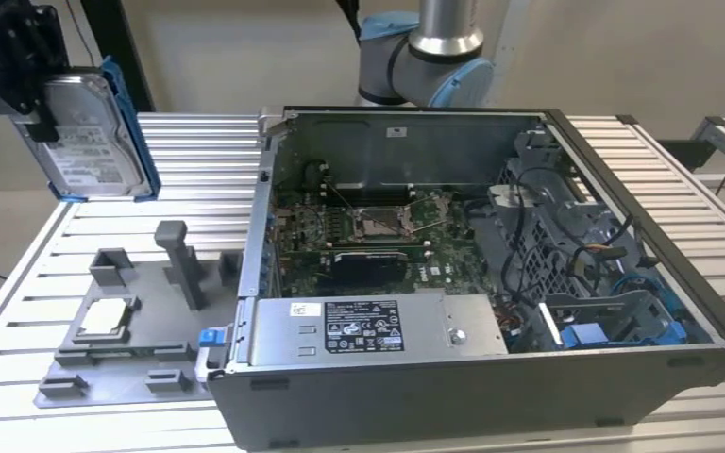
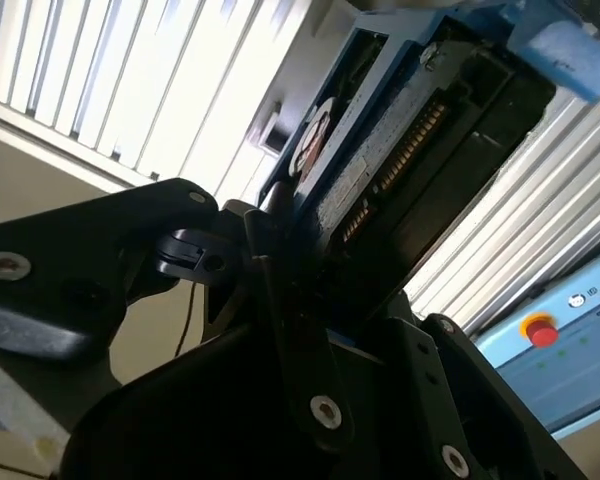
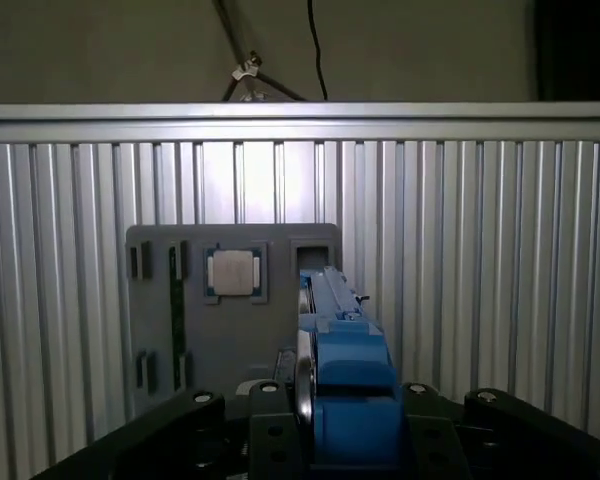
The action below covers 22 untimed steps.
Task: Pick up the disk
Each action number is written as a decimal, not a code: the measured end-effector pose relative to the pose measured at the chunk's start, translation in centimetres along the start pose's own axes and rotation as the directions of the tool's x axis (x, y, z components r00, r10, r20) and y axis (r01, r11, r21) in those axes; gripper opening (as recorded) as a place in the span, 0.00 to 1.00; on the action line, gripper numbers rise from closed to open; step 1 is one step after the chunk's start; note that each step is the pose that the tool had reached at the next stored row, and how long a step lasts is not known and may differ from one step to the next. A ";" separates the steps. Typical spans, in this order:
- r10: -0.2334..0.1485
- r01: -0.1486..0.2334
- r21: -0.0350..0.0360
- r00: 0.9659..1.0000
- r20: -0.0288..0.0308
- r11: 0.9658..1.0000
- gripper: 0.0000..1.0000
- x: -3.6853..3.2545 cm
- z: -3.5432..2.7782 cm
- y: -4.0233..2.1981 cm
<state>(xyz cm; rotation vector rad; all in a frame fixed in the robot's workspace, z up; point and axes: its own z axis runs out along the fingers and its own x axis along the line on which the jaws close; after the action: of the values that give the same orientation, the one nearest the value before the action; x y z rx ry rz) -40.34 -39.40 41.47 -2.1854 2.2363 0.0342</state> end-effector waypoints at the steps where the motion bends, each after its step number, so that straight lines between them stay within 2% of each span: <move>1: 0.000 0.000 0.000 1.000 0.000 1.000 0.00 -0.01 -0.45 0.00; 14: 0.000 0.000 0.000 1.000 0.000 1.000 0.00 -0.16 -6.23 0.04; 20: 0.000 0.000 0.000 1.000 0.000 1.000 0.00 -0.17 -6.40 -0.01; 22: 0.000 0.000 0.000 1.000 0.000 1.000 0.00 -0.20 -6.40 -0.40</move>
<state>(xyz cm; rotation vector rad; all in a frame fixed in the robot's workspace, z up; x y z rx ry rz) -39.91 -39.38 47.87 -2.1856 2.2366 0.0343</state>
